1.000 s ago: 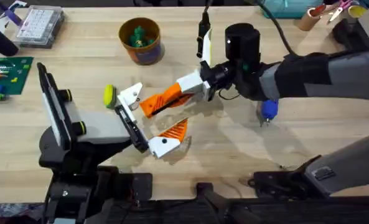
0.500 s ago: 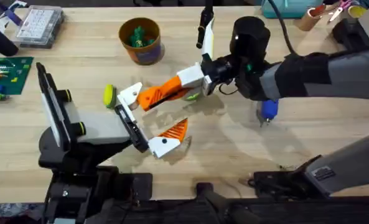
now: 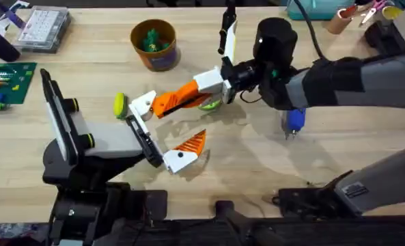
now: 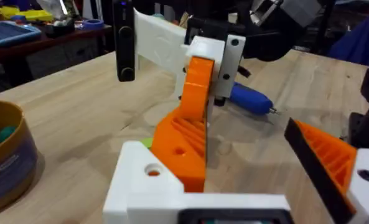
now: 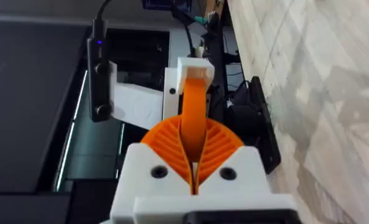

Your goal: Pick up the gripper from the table and insert it into the empty holder that is missing its gripper. Then pick up a screw, insert it into the mounting hole, and use the screwdriver to tighten it. Finally, clean up the table by picking up the vegetable and placing it into the bucket.

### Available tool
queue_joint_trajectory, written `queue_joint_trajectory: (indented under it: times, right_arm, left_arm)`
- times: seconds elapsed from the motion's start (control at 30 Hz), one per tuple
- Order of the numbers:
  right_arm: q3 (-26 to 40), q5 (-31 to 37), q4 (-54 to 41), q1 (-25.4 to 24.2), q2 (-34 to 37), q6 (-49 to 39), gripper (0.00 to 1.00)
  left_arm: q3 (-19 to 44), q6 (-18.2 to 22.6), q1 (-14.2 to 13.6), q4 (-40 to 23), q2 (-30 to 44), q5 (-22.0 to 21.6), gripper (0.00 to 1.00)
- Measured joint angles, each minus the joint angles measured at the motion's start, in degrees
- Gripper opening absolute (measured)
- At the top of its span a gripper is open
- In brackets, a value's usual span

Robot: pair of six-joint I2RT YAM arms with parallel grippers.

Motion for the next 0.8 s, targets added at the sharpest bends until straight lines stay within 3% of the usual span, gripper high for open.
queue_joint_trajectory:
  times: [0.47,0.8]
  right_arm:
    - [0.0,4.2,0.3,1.6,0.6,-0.1,0.017]
    - [0.1,5.1,0.8,2.3,1.8,-0.1,0.016]
  left_arm:
    - [0.0,-0.3,0.3,-0.2,0.0,-2.1,0.985]
    - [0.0,-1.6,0.3,-0.6,0.0,1.4,0.985]
